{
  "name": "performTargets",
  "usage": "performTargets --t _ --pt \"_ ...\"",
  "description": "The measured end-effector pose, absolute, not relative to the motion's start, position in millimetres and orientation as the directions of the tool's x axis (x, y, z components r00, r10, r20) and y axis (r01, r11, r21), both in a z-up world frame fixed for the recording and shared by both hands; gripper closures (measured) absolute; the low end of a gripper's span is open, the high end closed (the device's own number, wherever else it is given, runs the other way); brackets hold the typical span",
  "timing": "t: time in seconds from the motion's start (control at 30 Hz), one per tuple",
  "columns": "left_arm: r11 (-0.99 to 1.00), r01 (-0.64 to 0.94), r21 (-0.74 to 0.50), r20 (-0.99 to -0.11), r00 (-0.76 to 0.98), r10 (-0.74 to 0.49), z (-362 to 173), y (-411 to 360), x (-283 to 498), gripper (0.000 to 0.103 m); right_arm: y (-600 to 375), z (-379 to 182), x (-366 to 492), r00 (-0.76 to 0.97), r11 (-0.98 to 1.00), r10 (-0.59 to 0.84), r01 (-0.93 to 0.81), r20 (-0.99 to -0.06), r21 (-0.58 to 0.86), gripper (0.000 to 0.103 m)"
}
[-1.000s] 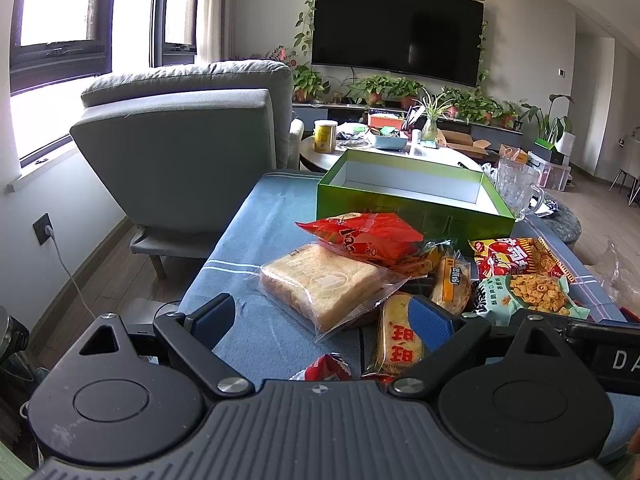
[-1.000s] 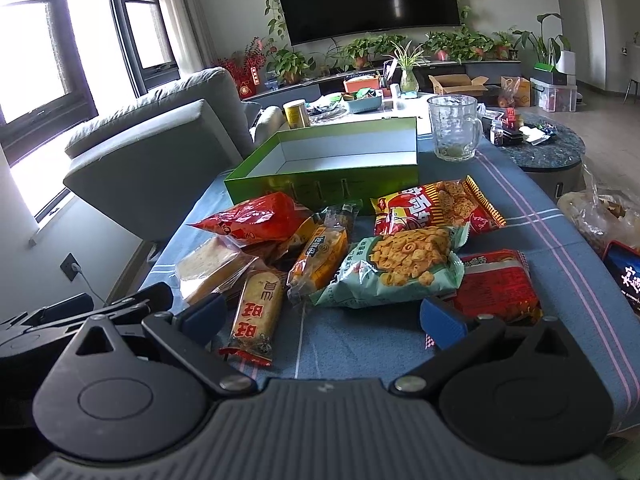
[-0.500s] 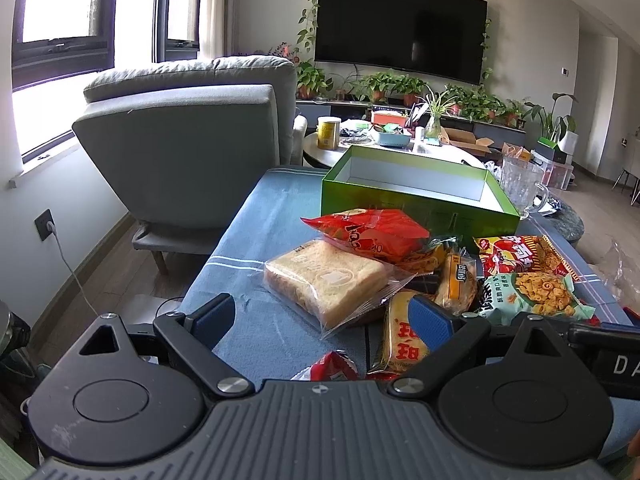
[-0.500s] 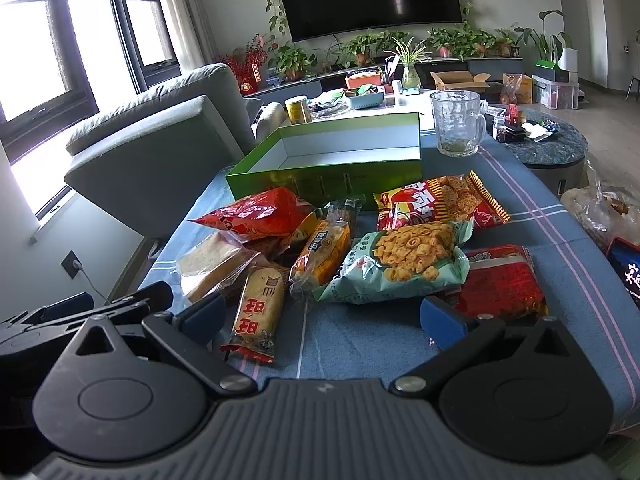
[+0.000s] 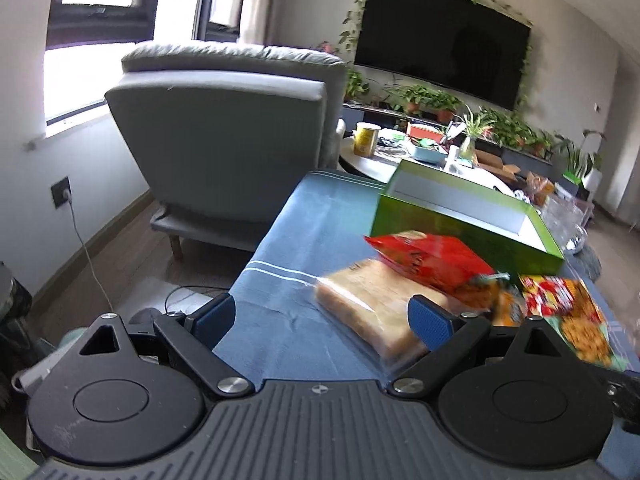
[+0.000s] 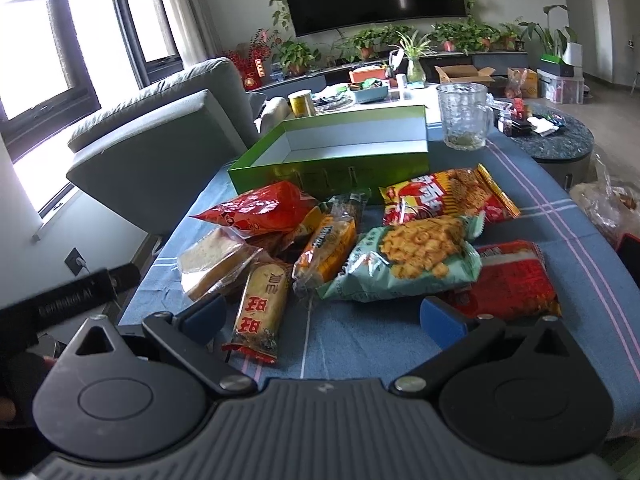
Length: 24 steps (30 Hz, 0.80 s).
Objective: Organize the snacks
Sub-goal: 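Lower the right gripper onto the bagged bread loaf and close it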
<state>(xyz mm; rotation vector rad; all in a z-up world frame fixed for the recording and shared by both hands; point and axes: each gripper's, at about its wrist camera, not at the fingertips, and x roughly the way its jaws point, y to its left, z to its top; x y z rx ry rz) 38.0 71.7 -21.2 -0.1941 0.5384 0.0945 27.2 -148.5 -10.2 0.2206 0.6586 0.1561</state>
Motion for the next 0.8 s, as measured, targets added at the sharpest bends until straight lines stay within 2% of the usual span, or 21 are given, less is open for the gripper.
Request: performTargets --t 0.2,0.37,0.53,0.8 --pt "0.962 -0.100 -0.252 -0.576 0.815 -0.066 -37 83 65 0.017 -148 -5 57 0.785 0.929 0.337 -0.190 -0.520 0.317 0.002" --pt "0.961 -0.057 -0.270 -0.602 0.789 -0.122 -49 78 80 0.022 -152 -10 105 0.692 0.859 0.480 -0.245 -0.540 0.450 0.003" --pt "0.951 0.008 -0.309 -0.611 0.765 -0.204 -54 77 92 0.026 -132 -16 136 0.569 0.826 0.562 -0.346 -0.600 0.446 0.003" --pt "0.930 0.039 -0.366 -0.638 0.717 -0.281 -65 81 107 0.027 -106 -28 172 0.475 0.812 0.583 -0.365 -0.659 0.456 0.003"
